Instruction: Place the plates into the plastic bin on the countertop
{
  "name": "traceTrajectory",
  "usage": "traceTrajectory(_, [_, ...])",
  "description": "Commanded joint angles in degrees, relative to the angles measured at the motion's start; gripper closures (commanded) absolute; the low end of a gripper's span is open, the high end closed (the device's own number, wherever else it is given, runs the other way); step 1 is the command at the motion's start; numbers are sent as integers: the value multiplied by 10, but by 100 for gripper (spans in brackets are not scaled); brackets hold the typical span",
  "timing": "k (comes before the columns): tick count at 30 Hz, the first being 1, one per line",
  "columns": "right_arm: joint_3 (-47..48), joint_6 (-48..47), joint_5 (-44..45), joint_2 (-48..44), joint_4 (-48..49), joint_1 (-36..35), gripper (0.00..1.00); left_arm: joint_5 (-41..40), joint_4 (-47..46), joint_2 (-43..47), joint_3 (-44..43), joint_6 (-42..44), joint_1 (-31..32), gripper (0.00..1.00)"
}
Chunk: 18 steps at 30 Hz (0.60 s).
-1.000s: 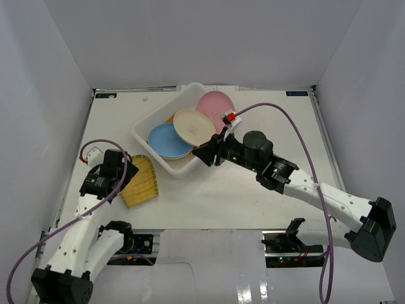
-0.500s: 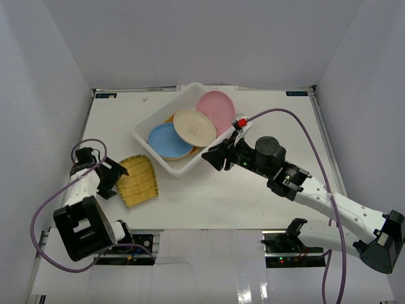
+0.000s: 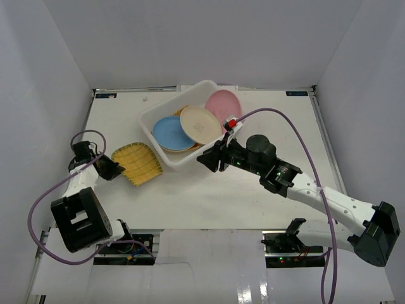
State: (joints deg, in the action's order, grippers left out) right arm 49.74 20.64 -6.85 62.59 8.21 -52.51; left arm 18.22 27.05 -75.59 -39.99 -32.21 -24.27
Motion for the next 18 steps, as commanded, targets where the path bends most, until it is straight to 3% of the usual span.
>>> traceTrajectory(1, [30, -3, -16, 4, 33, 3, 52, -173, 72, 7, 12, -2, -4, 100])
traceTrajectory(5, [44, -1, -20, 6, 19, 3, 51, -234, 104, 111, -1, -24, -5, 100])
traceTrajectory(11, [98, -22, 14, 19, -37, 21, 40, -320, 157, 270, -74, -94, -5, 100])
traceTrajectory(14, [127, -35, 41, 45, -74, 78, 37, -267, 168, 279, -135, -116, -5, 100])
traceTrajectory(18, [150, -35, 16, 81, -101, 171, 37, -184, 145, 256, -235, -124, 2, 100])
